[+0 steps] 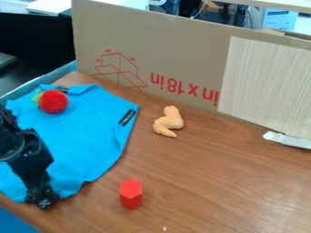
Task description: Fold the cloth from bottom right to top left
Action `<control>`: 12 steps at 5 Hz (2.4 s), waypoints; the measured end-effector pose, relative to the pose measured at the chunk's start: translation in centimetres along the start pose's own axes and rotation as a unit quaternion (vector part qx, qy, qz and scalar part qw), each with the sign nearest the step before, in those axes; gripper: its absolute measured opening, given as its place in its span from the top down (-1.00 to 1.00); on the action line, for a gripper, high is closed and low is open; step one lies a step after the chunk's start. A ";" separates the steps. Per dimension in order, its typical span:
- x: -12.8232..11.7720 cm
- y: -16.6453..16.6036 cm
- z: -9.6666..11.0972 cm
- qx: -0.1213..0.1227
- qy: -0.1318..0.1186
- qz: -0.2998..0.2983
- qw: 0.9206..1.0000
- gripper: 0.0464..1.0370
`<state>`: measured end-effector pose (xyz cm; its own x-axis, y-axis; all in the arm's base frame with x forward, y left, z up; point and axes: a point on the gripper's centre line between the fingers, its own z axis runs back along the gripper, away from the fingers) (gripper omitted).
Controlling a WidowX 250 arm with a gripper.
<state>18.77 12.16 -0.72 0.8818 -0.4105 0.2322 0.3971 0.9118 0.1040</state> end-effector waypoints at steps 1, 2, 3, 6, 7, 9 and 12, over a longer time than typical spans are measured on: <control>0.2 0.4 -0.2 0.001 -0.007 0.020 1.000 0.22; 0.2 0.4 -0.2 -0.004 -0.005 0.027 1.000 0.70; -0.2 0.0 0.2 -0.034 -0.006 0.040 0.999 0.92; 3.0 5.6 5.2 -0.094 -0.051 0.119 0.987 0.98; 3.9 8.3 4.8 -0.091 -0.052 0.152 0.983 0.98; 6.8 13.4 4.3 -0.066 -0.060 0.187 0.978 0.98; 9.8 19.8 3.1 -0.068 -0.041 0.242 0.967 0.98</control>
<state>34.51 26.17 6.59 0.9519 0.0706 0.2982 -0.0224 0.9865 -0.1620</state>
